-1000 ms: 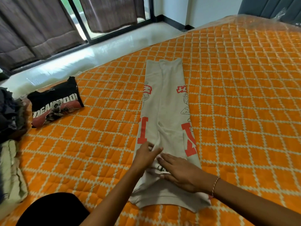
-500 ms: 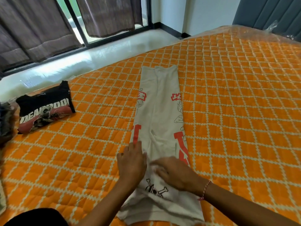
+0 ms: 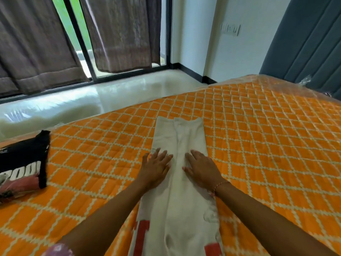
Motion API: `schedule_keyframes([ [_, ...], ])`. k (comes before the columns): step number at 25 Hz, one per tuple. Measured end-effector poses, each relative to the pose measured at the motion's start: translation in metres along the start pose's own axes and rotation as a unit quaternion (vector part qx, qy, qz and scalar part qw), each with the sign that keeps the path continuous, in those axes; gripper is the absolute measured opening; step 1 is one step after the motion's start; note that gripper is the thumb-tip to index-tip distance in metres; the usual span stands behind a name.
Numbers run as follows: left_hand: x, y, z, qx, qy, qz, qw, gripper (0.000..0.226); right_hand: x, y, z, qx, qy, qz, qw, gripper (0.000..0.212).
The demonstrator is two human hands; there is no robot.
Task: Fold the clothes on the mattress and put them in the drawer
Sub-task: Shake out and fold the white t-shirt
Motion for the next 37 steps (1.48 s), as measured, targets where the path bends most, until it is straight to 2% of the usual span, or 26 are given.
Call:
schedule_keyframes([
  [2, -0.003, -0.001, -0.047, -0.039, -0.025, -0.047, 0.998, 0.065, 0.001, 0.023, -0.046, 0.079, -0.040, -0.029, 0.996, 0.043],
  [4, -0.004, 0.001, -0.089, -0.036, -0.045, -0.068, 0.996, 0.055, 0.002, 0.039, -0.088, 0.140, -0.097, -0.093, 0.981, 0.039],
  [6, -0.016, -0.008, -0.114, -0.040, -0.032, -0.047, 0.998, 0.067, 0.003, 0.037, -0.118, 0.128, -0.146, -0.094, 0.976, 0.036],
  [8, -0.030, -0.021, -0.122, -0.011, -0.014, -0.021, 1.000, 0.087, 0.005, 0.027, -0.137, 0.098, -0.181, -0.072, 0.976, 0.029],
  [10, -0.035, -0.028, -0.121, 0.018, -0.023, -0.003, 1.000, 0.097, 0.002, 0.022, -0.148, 0.117, -0.176, -0.039, 0.977, 0.028],
  [13, -0.034, -0.030, -0.119, 0.026, -0.035, 0.008, 0.999, 0.095, 0.000, 0.020, -0.157, 0.155, -0.092, -0.022, 0.983, 0.030],
  [14, -0.036, -0.028, -0.119, 0.036, -0.033, 0.039, 0.998, 0.091, 0.014, 0.021, -0.157, 0.174, -0.122, -0.057, 0.976, 0.033],
  [15, -0.041, -0.022, -0.119, 0.061, -0.014, 0.109, 0.992, 0.083, 0.038, 0.022, -0.155, 0.201, -0.195, -0.122, 0.952, 0.040],
  [16, -0.049, -0.014, -0.118, 0.111, 0.028, 0.219, 0.969, 0.073, 0.064, 0.023, -0.145, 0.233, -0.287, -0.210, 0.905, 0.051],
  [17, -0.061, -0.007, -0.117, 0.169, 0.094, 0.341, 0.920, 0.065, 0.091, 0.014, -0.137, 0.242, -0.362, -0.311, 0.845, 0.061],
  [18, -0.074, -0.001, -0.117, 0.214, 0.168, 0.439, 0.856, 0.061, 0.109, 0.007, -0.130, 0.235, -0.403, -0.402, 0.788, 0.062],
  [19, -0.082, 0.002, -0.120, 0.231, 0.233, 0.496, 0.804, 0.060, 0.124, 0.000, -0.131, 0.212, -0.413, -0.470, 0.750, 0.055],
  [20, -0.088, 0.004, -0.127, 0.217, 0.275, 0.529, 0.773, 0.061, 0.130, -0.003, -0.134, 0.182, -0.405, -0.512, 0.735, 0.048],
  [21, -0.090, 0.005, -0.136, 0.183, 0.295, 0.548, 0.761, 0.062, 0.130, -0.002, -0.138, 0.158, -0.393, -0.522, 0.740, 0.049],
  [22, -0.091, 0.006, -0.142, 0.147, 0.295, 0.560, 0.760, 0.063, 0.124, 0.001, -0.141, 0.139, -0.380, -0.487, 0.774, 0.055],
  [24, -0.092, 0.006, -0.144, 0.105, 0.281, 0.582, 0.755, 0.064, 0.107, 0.017, -0.147, 0.147, -0.368, -0.299, 0.868, 0.066],
  [25, -0.094, 0.004, -0.142, 0.096, 0.278, 0.592, 0.750, 0.063, 0.095, 0.024, -0.148, 0.162, -0.358, -0.236, 0.888, 0.070],
  [27, -0.094, 0.003, -0.140, 0.088, 0.268, 0.606, 0.743, 0.058, 0.075, 0.025, -0.153, 0.152, -0.333, -0.247, 0.897, 0.068],
  [29, -0.093, 0.003, -0.144, 0.081, 0.268, 0.607, 0.744, 0.051, 0.059, 0.020, -0.168, 0.126, -0.276, -0.269, 0.914, 0.047],
  [31, -0.095, 0.001, -0.150, 0.083, 0.275, 0.604, 0.744, 0.050, 0.042, 0.027, -0.179, 0.140, -0.196, -0.272, 0.932, 0.031],
  [32, -0.094, -0.001, -0.152, 0.084, 0.276, 0.600, 0.746, 0.049, 0.040, 0.031, -0.180, 0.154, -0.176, -0.271, 0.934, 0.031],
  [33, -0.093, -0.004, -0.153, 0.087, 0.279, 0.589, 0.754, 0.047, 0.046, 0.033, -0.178, 0.180, -0.192, -0.249, 0.932, 0.032],
  [34, -0.093, -0.005, -0.153, 0.092, 0.284, 0.575, 0.761, 0.046, 0.062, 0.033, -0.172, 0.207, -0.246, -0.235, 0.917, 0.034],
  [36, -0.093, -0.006, -0.153, 0.099, 0.291, 0.579, 0.755, 0.045, 0.102, 0.012, -0.160, 0.195, -0.361, -0.284, 0.867, 0.042],
  [37, -0.092, -0.007, -0.153, 0.095, 0.283, 0.597, 0.745, 0.046, 0.117, -0.001, -0.157, 0.168, -0.387, -0.361, 0.832, 0.039],
])
Point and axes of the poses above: each hand's wrist, its own z-axis away from the middle knuckle, its own y-axis out of the back of the hand, x = y × z, the point moved 7 cm from there along -z, towards the middle knuckle, and after that the axes turned 1 degree about -x, right-handed, at the moved point
